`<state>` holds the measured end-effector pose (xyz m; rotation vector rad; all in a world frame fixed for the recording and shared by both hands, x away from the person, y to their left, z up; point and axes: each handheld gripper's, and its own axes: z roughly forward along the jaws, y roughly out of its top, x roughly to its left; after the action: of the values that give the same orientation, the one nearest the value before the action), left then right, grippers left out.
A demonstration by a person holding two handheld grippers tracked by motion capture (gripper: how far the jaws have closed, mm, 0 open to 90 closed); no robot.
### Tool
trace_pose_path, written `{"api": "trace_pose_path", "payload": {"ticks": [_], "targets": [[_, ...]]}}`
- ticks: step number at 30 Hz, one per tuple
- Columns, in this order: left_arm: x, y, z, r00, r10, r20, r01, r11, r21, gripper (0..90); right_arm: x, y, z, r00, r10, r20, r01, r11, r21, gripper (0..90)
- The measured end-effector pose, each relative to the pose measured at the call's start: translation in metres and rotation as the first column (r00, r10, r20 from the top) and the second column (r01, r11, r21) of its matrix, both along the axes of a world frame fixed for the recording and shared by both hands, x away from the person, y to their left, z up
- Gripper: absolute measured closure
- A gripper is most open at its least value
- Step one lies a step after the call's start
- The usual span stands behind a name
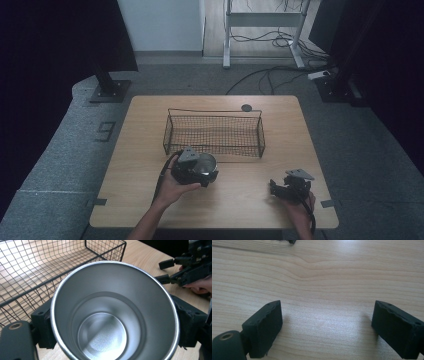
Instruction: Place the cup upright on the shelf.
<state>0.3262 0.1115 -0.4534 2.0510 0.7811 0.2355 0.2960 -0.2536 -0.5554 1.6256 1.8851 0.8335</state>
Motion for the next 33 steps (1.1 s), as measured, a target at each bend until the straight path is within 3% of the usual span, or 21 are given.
{"api": "trace_pose_path", "payload": {"ticks": [7,12,33], "targets": [[0.007,0.003,0.013,0.9999,-0.006,0.014,0.006,0.9999,-0.013,13.2,0.0,0.0,0.0,1.0,0.0,0.0,0.0,1.0,0.0,9.5],[0.011,0.006,0.019,0.9996,0.002,0.029,-0.002,1.0,0.0,13.2,0.0,0.0,0.0,1.0,0.0,0.001,0.0,1.0,0.0,9.5],[0.035,0.011,0.035,0.9999,-0.014,0.007,0.014,0.9998,-0.017,13.3,0.0,0.0,0.0,1.0,-0.002,0.0,0.002,1.0,0.001,9.5]]}}
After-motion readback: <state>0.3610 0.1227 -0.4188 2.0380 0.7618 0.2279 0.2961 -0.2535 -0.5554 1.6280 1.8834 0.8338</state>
